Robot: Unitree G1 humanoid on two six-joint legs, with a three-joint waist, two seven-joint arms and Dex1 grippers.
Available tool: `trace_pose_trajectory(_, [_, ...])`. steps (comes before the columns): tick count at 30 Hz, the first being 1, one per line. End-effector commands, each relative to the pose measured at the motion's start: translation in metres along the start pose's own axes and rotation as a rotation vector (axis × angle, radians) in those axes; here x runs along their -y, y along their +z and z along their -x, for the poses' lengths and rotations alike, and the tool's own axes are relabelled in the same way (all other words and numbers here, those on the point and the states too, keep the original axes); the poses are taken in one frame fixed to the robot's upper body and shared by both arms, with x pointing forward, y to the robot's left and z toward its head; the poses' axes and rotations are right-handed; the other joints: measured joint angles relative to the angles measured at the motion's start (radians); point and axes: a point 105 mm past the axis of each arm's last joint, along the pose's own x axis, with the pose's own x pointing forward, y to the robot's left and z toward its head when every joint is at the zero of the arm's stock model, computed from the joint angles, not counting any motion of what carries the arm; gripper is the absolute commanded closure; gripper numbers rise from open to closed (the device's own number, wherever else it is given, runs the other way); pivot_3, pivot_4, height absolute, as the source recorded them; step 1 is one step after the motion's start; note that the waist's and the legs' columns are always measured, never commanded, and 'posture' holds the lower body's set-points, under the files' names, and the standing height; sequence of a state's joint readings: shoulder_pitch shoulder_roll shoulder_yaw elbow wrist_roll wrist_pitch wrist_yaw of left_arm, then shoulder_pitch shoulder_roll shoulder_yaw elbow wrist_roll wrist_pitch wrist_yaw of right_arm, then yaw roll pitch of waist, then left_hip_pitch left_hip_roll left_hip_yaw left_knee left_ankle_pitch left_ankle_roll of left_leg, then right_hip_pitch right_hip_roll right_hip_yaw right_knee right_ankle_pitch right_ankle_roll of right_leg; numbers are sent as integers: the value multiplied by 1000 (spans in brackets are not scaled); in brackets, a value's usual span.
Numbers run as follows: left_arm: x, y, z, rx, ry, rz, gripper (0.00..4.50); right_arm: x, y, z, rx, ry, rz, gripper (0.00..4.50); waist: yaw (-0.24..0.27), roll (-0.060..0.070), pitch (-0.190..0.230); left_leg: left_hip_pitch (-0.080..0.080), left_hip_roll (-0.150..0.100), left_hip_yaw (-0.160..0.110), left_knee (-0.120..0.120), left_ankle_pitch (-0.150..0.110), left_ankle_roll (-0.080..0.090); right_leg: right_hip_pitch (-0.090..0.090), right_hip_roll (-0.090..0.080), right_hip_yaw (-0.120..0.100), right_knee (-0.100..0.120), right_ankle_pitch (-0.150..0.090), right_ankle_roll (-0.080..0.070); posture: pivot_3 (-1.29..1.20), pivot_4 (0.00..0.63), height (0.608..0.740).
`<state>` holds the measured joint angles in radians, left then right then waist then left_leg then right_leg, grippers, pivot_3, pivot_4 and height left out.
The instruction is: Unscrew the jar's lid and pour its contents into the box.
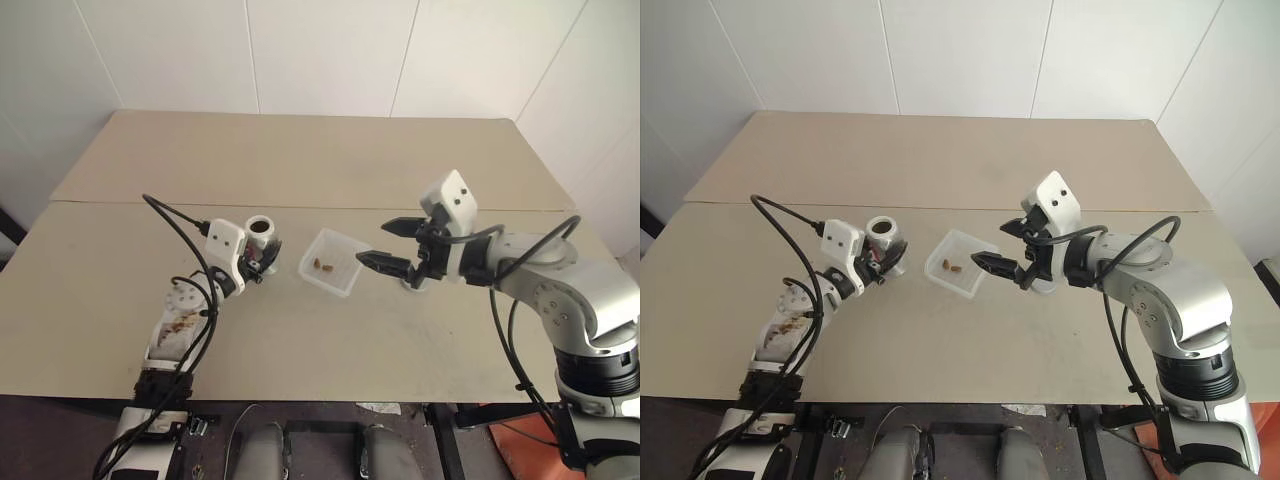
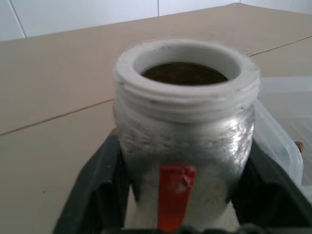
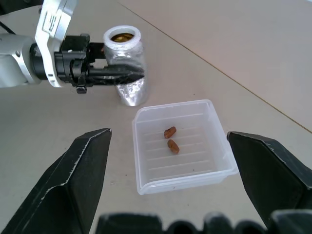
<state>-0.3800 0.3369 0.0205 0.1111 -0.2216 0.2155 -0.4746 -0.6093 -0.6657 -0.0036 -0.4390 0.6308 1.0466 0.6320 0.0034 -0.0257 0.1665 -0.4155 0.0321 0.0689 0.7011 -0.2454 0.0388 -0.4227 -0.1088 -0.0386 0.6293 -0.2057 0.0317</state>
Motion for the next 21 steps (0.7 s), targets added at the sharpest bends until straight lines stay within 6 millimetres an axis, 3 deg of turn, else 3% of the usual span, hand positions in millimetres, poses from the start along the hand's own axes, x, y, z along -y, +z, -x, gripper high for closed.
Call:
trace_pose_trajectory(1, [-3,8,3,44,9,-20,584,-2,11,6,44,-2,50,0,0,0,0,0,0,0,0,0,0,0,0,0,0,0,0,0,150,740])
trace_pose_trajectory(3, [-5,10,11,44,4,-34,25,-2,10,7,40,-1,52,0,1,0,0,0,0,0,0,0,0,0,0,0,0,0,0,0,150,740])
trace_pose_trajectory(6, [-8,11,31,18,-12,-53,25,-1,8,9,31,-3,51,0,-3,0,0,0,0,0,-1,0,0,-1,0,0,-1,0,0,0,150,740])
trace_pose_trajectory(12, [-13,40,116,-38,-196,-113,25,8,-15,30,8,-3,97,0,-15,0,0,0,2,0,-5,0,0,-2,0,1,-2,-1,-1,0,150,740])
trace_pose_trajectory(16, [-18,62,154,-39,-322,-123,25,15,-34,46,-5,10,141,0,-2,1,0,2,2,0,-5,0,0,-1,-1,1,-3,-2,-2,0,150,740])
trace_pose_trajectory(21, [-18,64,160,-69,-401,-148,25,18,-37,53,7,22,154,0,2,1,0,4,2,1,-5,1,-2,0,-1,1,-3,-7,-2,0,150,740])
